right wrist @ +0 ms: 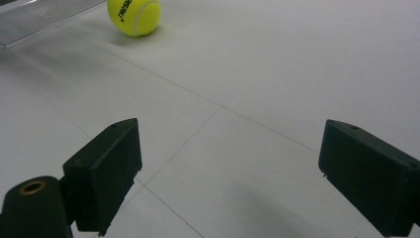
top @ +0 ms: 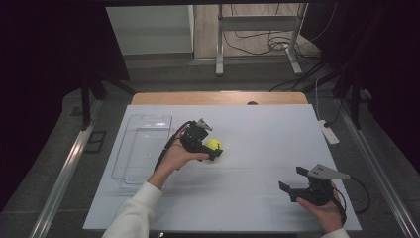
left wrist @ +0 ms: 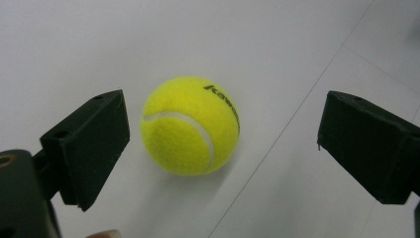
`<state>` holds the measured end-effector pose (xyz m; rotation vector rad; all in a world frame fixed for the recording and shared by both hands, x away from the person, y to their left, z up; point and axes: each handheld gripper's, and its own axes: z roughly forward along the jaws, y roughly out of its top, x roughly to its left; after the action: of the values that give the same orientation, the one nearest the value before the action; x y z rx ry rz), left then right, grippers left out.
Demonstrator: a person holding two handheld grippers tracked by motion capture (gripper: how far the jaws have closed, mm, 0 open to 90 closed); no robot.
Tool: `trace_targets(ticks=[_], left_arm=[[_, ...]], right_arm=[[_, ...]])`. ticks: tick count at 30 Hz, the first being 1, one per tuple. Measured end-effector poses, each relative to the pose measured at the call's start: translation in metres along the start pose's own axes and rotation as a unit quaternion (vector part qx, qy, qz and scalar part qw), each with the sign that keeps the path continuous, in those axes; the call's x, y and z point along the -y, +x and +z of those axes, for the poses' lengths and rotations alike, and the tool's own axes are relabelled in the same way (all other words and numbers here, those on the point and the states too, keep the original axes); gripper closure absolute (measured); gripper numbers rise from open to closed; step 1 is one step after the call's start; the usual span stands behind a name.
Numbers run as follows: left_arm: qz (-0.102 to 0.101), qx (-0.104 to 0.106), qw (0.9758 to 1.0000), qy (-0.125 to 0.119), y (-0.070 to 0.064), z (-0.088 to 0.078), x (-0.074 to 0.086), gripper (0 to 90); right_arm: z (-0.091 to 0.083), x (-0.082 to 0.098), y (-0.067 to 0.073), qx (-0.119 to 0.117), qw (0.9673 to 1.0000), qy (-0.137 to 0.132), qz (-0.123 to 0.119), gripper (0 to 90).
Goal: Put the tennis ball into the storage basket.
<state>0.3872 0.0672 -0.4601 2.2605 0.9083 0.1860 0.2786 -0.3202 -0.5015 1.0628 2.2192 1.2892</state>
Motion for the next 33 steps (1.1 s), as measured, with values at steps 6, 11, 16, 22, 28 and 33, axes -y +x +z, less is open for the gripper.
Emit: trace_targets(ticks=[6, 11, 16, 22, 28, 33], left_arm=[[-0.004, -0.001, 0.9999, 0.01, 0.003, 0.007, -0.002, 6.7], [-0.006, -0.002, 0.9999, 0.014, 0.004, 0.012, -0.003, 6.6], [-0.01, -0.005, 0.9997, 0.023, 0.007, 0.018, -0.004, 6.2], [-0.016, -0.006, 0.9993, 0.034, 0.008, 0.027, -0.006, 5.3], [-0.017, -0.012, 0.9984, 0.052, 0.009, 0.038, -0.006, 4.2], [-0.017, -0.018, 0.9978, 0.062, 0.008, 0.043, -0.006, 3.7]], right_arm=[[0.0, 0.0, 0.0, 0.0, 1.0, 0.0, 0.001, 9.6], [0.0, 0.001, 0.0, 0.001, 1.0, 0.002, 0.002, 9.6], [0.001, 0.001, 0.0, 0.001, 1.0, 0.002, 0.002, 9.6], [0.0, 0.001, 0.0, 0.001, 1.0, 0.001, 0.002, 9.6], [0.001, 0.001, 0.0, 0.0, 1.0, 0.002, 0.002, 9.6], [0.001, 0.001, -0.001, 0.001, 1.0, 0.002, 0.002, 9.6]])
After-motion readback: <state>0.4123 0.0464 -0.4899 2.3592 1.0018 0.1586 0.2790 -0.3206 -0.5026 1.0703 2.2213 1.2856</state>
